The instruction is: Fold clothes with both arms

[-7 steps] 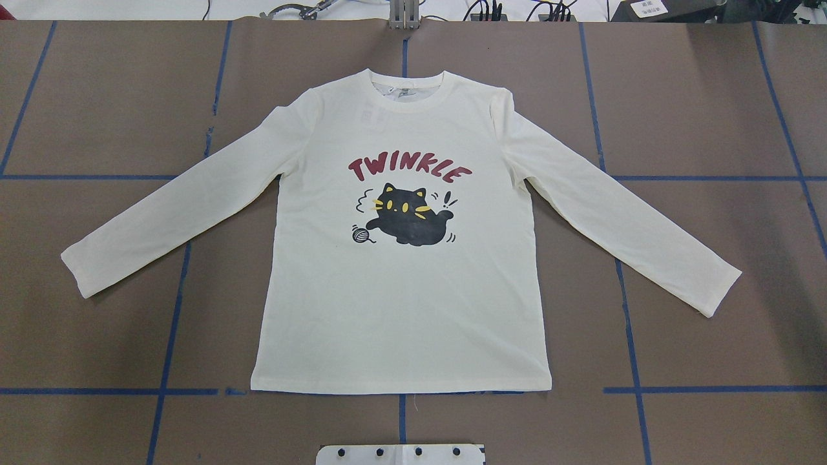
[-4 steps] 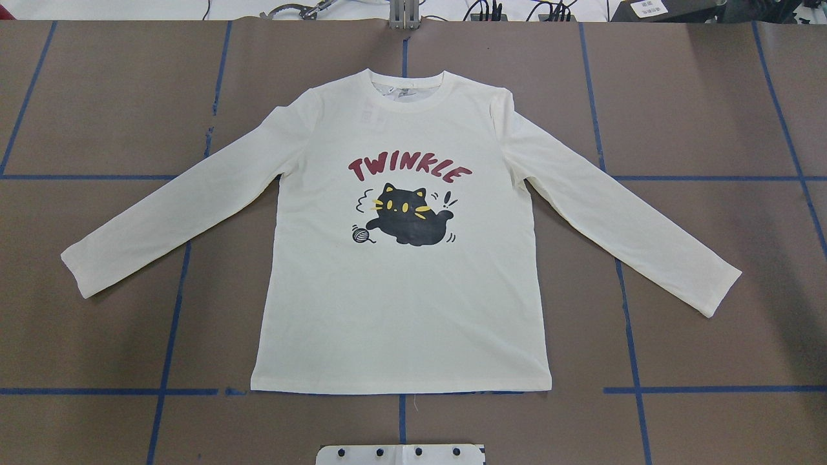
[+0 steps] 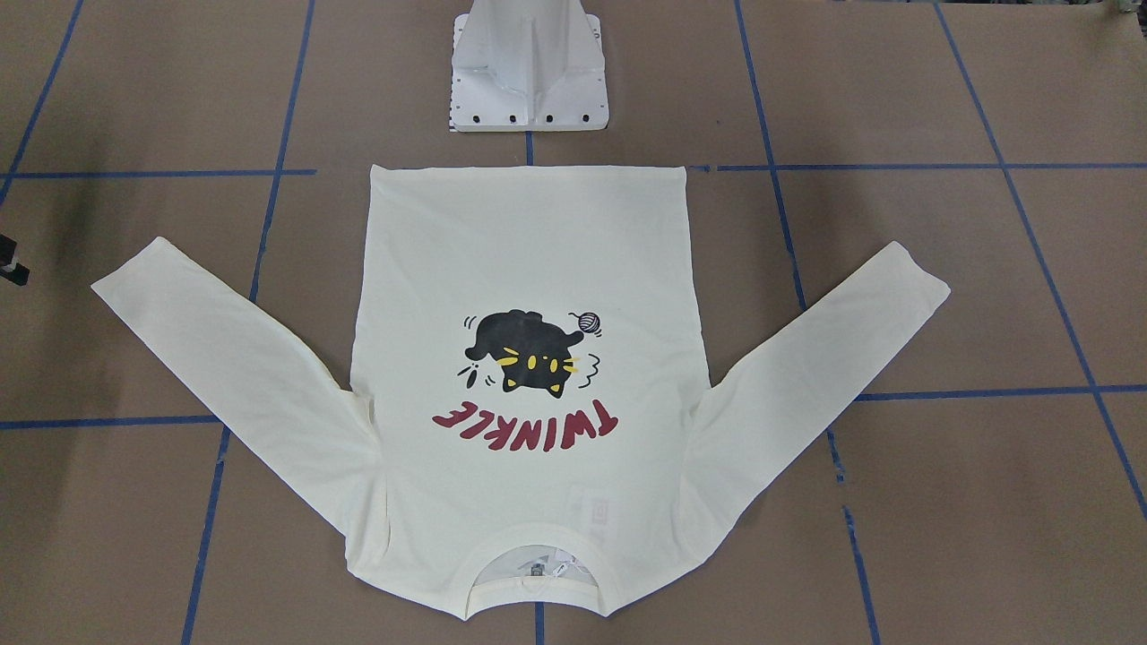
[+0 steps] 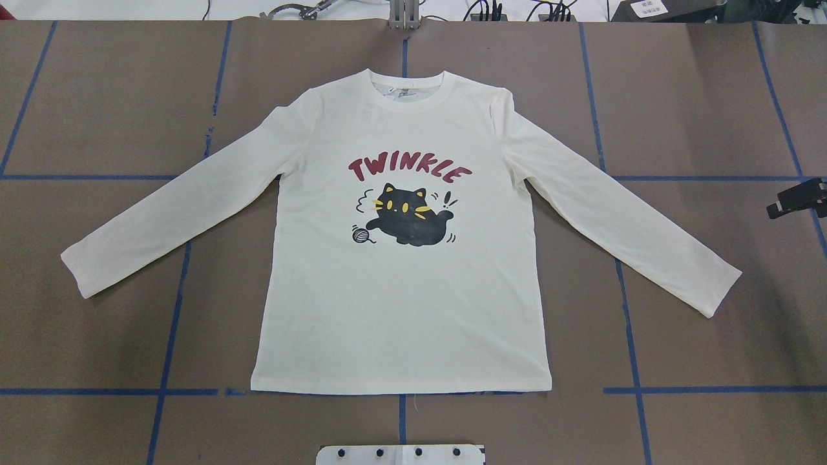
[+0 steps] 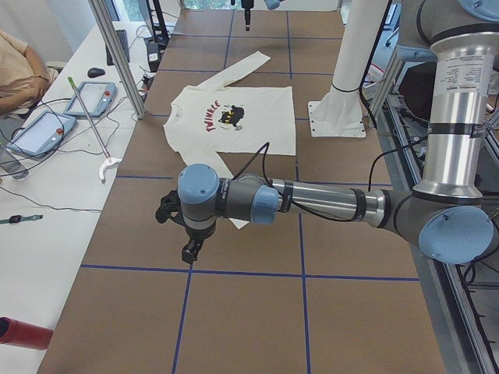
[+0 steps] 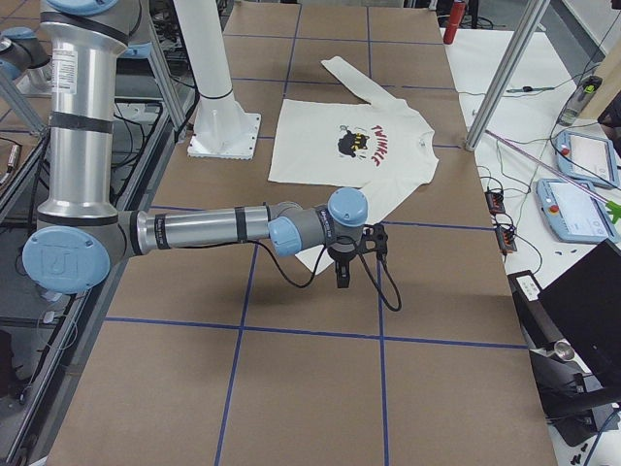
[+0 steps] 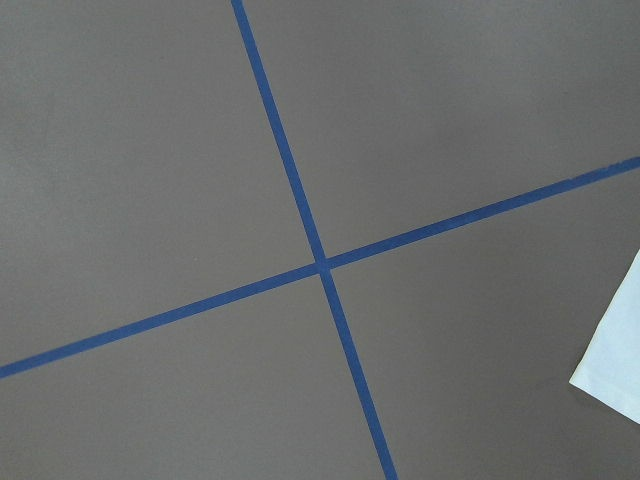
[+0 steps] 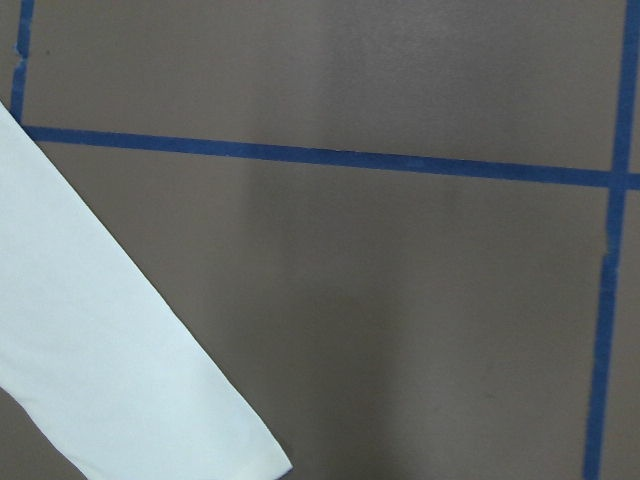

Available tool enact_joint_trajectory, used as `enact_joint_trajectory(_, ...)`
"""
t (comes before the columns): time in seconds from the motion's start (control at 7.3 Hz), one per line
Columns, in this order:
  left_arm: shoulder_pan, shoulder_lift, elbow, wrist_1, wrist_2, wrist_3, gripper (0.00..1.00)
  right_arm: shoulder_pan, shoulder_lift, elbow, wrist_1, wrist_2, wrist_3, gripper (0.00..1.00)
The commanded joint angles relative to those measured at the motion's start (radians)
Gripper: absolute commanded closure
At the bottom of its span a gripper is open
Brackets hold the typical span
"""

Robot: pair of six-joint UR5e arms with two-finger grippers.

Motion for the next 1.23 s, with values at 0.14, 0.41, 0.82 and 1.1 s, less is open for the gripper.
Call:
enact_joint_trajectory(0.14, 0.000, 0.004, 0.011, -0.045, -0.008, 0.001, 0.00, -0.164, -0.009, -0.098, 0.337, -0.066, 0.455, 0.01)
enact_joint_trajectory(0.41, 0.000, 0.005, 0.019, -0.045, -0.068, 0.001, 0.00, -0.187, -0.025, -0.151, 0.345, -0.062, 0.474, 0.04)
enact_joint_trajectory(0.82, -0.001, 0.005, 0.009, -0.045, -0.070, 0.003, 0.00, -0.193, -0.017, -0.159, 0.351, -0.056, 0.536, 0.09)
enact_joint_trajectory(1.1, -0.001, 0.005, 0.009, -0.045, -0.070, 0.003, 0.00, -0.205, -0.044, -0.161, 0.369, -0.041, 0.534, 0.11)
